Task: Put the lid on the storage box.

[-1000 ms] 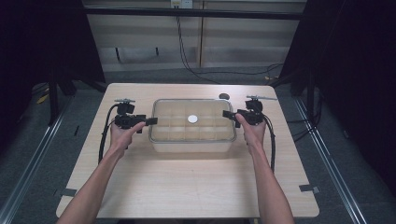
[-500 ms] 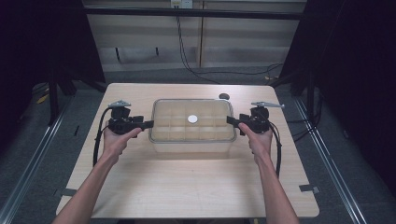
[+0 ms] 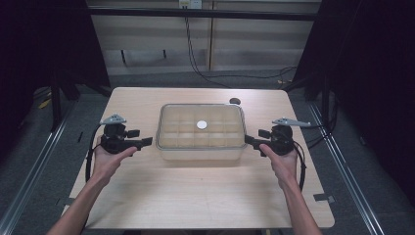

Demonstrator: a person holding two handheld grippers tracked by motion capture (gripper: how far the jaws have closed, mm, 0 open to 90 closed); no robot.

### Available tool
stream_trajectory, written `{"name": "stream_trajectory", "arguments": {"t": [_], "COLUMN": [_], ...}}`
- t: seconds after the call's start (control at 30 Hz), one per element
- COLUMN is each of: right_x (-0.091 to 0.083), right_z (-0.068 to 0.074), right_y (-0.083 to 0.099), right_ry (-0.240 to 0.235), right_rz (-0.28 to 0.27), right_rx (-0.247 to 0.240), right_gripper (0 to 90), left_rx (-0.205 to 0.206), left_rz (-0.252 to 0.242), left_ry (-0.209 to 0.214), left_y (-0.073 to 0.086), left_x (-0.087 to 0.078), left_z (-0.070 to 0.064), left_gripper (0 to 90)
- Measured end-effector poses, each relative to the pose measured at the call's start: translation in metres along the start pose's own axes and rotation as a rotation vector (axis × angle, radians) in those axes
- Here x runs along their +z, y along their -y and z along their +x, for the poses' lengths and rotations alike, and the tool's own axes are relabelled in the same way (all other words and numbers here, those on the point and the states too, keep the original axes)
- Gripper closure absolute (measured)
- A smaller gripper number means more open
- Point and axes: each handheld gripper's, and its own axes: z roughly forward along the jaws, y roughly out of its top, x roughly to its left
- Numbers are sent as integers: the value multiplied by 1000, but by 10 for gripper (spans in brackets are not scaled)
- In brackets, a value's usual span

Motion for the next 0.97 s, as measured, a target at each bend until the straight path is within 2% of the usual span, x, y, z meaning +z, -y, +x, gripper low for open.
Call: {"name": "stream_trajectory", "arguments": {"t": [0.17, 0.27, 0.4, 0.43, 0.5, 0.6, 0.73, 0.77, 0.8, 0.9, 0.97], "right_x": [-11, -17, -25, -27, -31, -38, -48, -50, -51, -56, -58], "right_z": [5, 9, 11, 12, 12, 14, 18, 18, 18, 16, 13], "right_y": [17, 27, 40, 43, 50, 58, 68, 71, 74, 81, 84], "right_ry": [-14, -22, -5, 7, 1, -5, -10, -9, -9, -11, -5], "right_rz": [19, 17, 20, 20, 21, 26, 33, 35, 35, 27, 26], "right_rx": [4, 5, 16, 16, 25, 31, 32, 37, 38, 53, 49], "right_gripper": [295, 295, 297, 297, 297, 297, 295, 292, 288, 279, 271], "left_rx": [-19, -19, -45, -42, -36, -63, -52, -33, -35, -40, -55], "left_rz": [4, 17, 16, 18, 25, 15, 27, 27, 26, 44, 47], "left_ry": [30, 20, 6, 0, -14, -2, -1, -11, -25, -24, 3], "left_y": [18, 27, 39, 42, 48, 58, 73, 76, 79, 89, 93], "left_x": [-4, -7, -17, -20, -26, -36, -46, -47, -48, -48, -48], "left_z": [-6, -9, -12, -13, -14, -17, -22, -23, -24, -28, -29], "left_gripper": [284, 293, 308, 308, 311, 306, 312, 340, 358, 354, 324]}}
